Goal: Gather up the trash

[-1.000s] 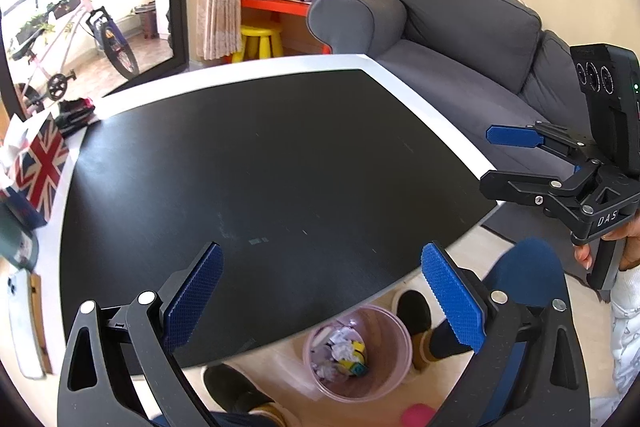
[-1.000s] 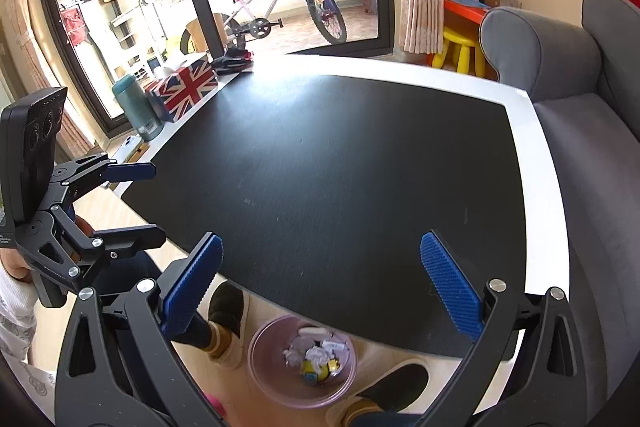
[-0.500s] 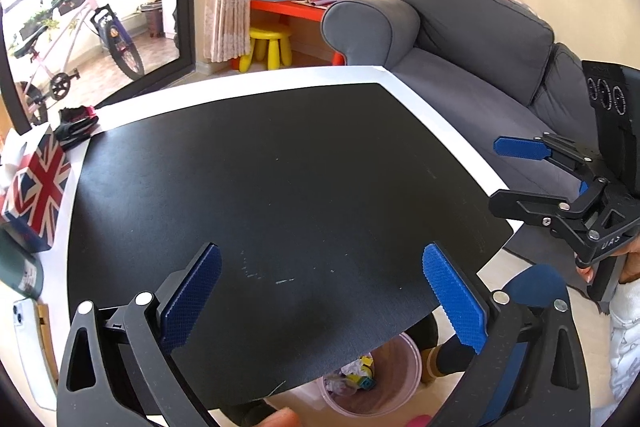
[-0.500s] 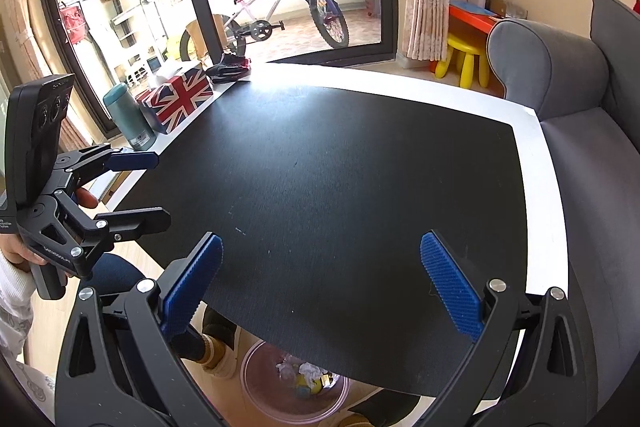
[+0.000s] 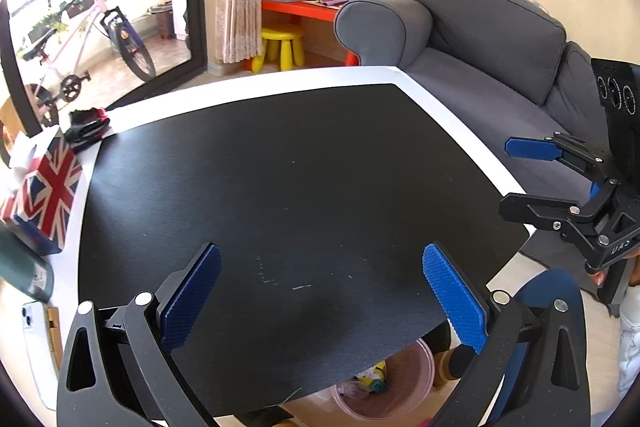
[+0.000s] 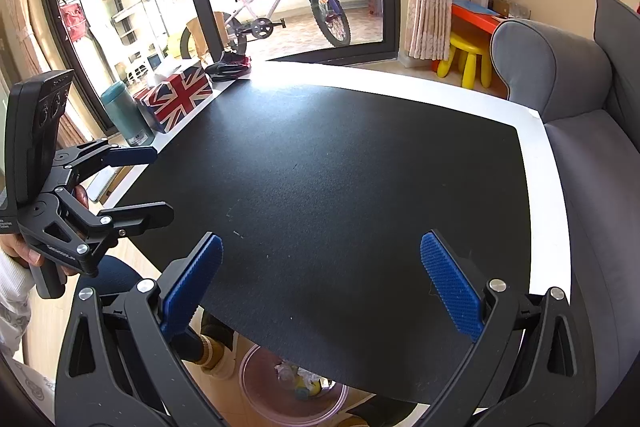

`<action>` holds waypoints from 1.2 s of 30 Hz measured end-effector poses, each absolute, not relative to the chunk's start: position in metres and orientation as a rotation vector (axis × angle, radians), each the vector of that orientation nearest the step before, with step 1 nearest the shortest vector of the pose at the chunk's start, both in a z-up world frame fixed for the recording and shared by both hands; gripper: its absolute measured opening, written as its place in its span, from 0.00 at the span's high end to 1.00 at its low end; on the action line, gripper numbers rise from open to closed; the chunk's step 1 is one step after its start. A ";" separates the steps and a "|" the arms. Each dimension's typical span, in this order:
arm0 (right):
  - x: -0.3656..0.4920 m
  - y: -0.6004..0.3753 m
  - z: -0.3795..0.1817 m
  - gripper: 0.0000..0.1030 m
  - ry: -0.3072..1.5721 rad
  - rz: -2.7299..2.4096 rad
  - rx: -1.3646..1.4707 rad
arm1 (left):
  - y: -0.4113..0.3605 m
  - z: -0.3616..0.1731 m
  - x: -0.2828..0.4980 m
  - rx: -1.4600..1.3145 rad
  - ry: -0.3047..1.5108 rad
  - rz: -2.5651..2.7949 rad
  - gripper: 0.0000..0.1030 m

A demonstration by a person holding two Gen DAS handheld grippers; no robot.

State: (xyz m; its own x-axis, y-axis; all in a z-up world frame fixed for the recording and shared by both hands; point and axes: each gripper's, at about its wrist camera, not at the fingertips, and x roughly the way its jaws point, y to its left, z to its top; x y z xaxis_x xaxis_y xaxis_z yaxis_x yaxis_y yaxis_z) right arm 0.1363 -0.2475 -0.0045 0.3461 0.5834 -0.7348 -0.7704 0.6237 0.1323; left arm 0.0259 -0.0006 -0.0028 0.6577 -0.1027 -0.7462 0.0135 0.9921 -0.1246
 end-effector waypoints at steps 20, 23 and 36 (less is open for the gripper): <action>0.143 -0.251 -0.002 0.05 0.831 0.875 -0.250 | 0.000 0.000 0.027 -0.112 0.838 -0.039 0.06; 0.143 -0.252 -0.002 0.05 0.831 0.875 -0.250 | 0.000 0.000 0.027 -0.113 0.839 -0.039 0.06; 0.143 -0.252 -0.002 0.05 0.832 0.875 -0.250 | 0.000 -0.001 0.028 -0.115 0.840 -0.039 0.06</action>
State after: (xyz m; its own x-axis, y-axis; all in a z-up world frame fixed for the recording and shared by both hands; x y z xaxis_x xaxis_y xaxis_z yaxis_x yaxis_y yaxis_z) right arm 0.1432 -0.2516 -0.0021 0.3590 0.5780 -0.7328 -0.7609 0.6359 0.1289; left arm 0.0277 0.0000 -0.0008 0.6672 -0.0798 -0.7406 -0.0108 0.9931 -0.1167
